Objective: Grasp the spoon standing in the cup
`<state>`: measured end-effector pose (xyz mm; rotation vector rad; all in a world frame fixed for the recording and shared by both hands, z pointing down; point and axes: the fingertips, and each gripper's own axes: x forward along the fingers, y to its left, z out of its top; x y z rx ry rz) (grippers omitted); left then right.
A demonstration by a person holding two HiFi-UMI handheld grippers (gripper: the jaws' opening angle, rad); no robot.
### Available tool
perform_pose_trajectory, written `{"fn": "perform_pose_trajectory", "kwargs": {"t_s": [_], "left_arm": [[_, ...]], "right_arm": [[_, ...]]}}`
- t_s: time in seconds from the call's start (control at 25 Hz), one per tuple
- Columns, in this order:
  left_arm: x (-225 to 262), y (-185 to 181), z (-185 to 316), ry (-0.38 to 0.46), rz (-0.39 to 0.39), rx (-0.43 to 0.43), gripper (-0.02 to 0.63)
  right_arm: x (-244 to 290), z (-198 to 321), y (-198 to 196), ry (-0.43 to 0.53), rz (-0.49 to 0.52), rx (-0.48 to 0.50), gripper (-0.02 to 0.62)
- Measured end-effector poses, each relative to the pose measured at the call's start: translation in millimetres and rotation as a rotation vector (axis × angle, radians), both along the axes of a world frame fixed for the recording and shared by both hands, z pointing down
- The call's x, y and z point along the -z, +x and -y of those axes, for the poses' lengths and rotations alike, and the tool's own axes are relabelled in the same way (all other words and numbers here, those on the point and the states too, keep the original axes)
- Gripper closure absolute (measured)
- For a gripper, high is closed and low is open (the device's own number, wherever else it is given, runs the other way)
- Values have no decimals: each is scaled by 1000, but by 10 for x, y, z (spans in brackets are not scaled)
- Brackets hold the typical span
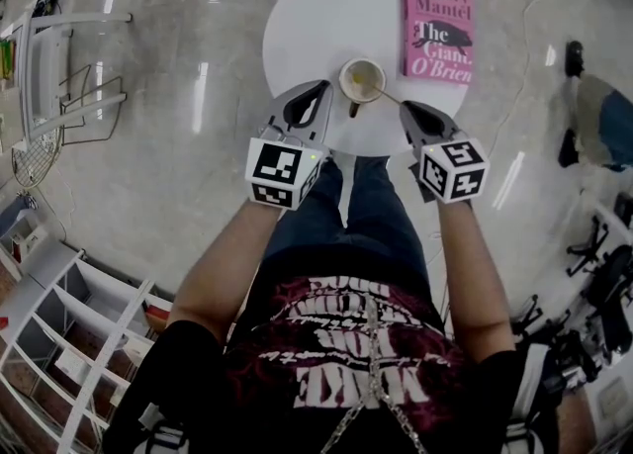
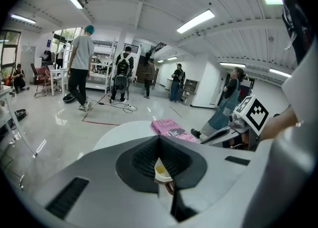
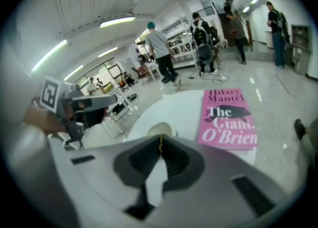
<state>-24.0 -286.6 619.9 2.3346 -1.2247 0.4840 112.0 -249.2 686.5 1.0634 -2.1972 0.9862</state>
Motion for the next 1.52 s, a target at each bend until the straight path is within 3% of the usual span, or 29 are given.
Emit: {"fn": "perform_pose_trajectory", "kwargs": {"t_s": [0.68,1.52], "left_arm": [[417,-85,-178,29,-28,-14,581],[1065,-40,-73,109,-77,-47,581]], "right_arm": [[596,49,61,53,46,-85,560],[1574,11,83,166,67,-108,560]]}}
